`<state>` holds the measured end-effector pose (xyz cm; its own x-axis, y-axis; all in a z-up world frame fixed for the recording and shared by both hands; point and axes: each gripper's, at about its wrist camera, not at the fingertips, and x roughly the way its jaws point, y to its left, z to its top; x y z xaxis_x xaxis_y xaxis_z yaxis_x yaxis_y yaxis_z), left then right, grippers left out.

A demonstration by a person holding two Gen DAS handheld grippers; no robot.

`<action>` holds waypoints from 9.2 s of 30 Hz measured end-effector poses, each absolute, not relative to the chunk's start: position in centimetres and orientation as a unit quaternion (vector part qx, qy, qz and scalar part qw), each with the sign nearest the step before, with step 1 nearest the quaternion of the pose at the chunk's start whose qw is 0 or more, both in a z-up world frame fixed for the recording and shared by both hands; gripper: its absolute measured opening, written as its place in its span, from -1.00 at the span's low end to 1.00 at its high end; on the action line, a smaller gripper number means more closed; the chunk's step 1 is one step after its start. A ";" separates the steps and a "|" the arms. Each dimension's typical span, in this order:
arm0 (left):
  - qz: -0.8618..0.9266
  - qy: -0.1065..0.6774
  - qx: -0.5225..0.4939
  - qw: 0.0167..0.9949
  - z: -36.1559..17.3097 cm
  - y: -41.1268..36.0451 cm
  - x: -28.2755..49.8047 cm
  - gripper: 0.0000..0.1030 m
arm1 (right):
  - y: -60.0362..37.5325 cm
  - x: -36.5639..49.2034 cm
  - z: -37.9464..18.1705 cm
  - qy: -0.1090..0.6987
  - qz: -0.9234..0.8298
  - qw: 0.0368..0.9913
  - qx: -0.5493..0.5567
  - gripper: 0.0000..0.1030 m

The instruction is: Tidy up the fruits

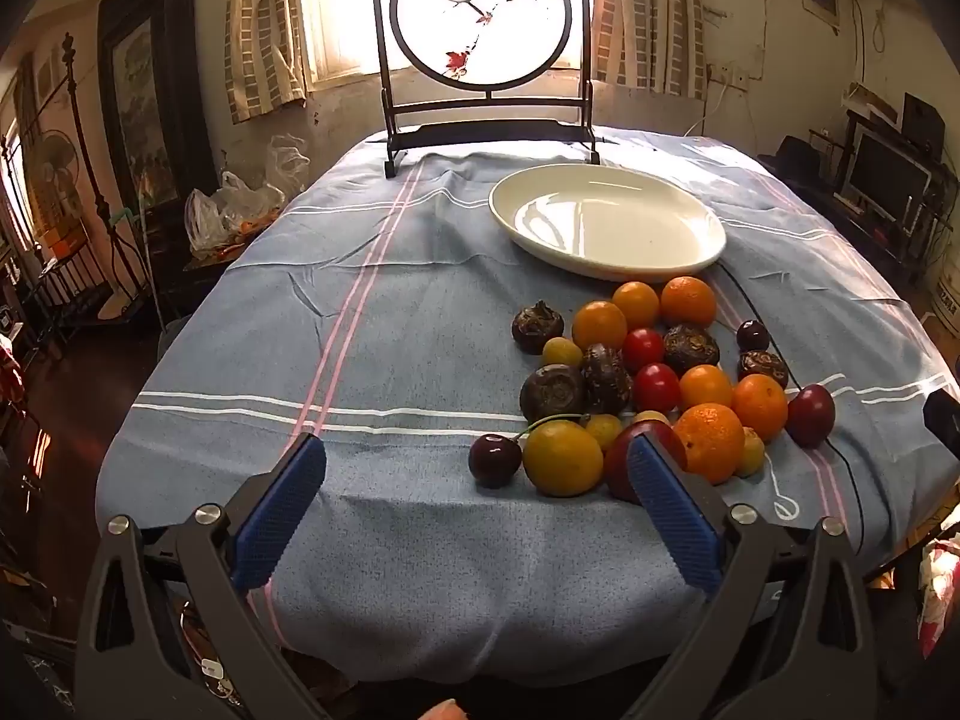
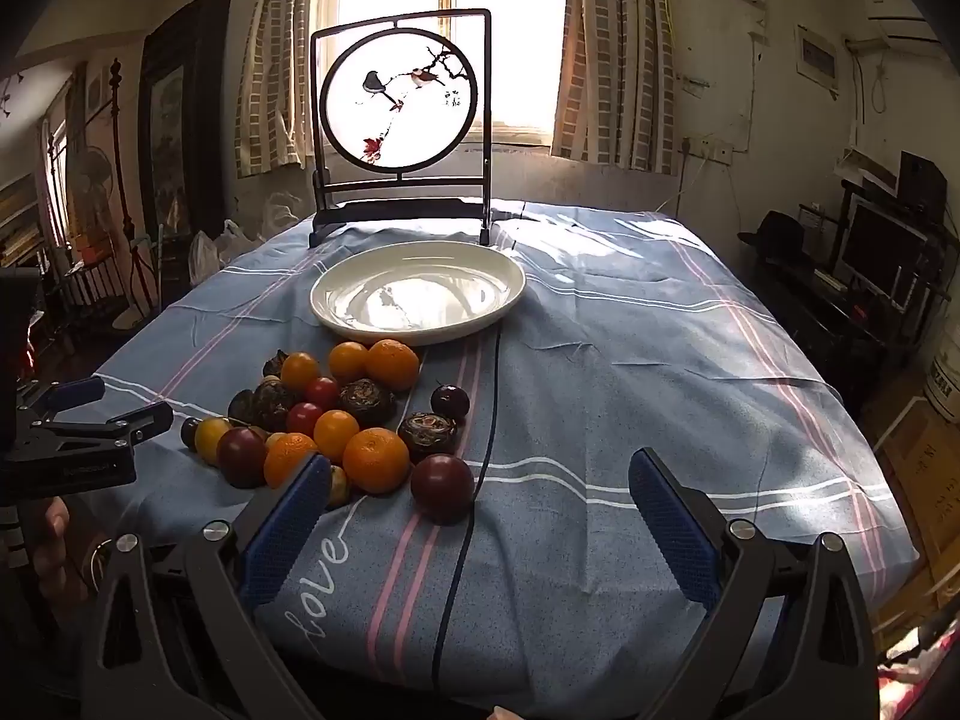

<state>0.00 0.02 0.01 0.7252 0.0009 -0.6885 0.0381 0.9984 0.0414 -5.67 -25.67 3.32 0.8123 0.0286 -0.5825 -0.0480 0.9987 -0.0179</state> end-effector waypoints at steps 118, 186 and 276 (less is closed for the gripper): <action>-0.048 0.386 0.105 0.915 -4.1 2.9 3.1 0.91 | -23.9 1.2 -4.2 0.388 0.098 0.915 -0.042 -0.27; -0.271 0.356 0.045 0.893 1.1 -0.7 7.4 -0.51 | -26.8 3.8 -3.6 0.407 0.164 0.898 -0.018 -0.11; -0.256 0.395 0.056 0.881 -4.2 2.6 3.8 -0.21 | -19.9 1.9 -4.1 0.407 0.258 0.875 -0.042 -0.38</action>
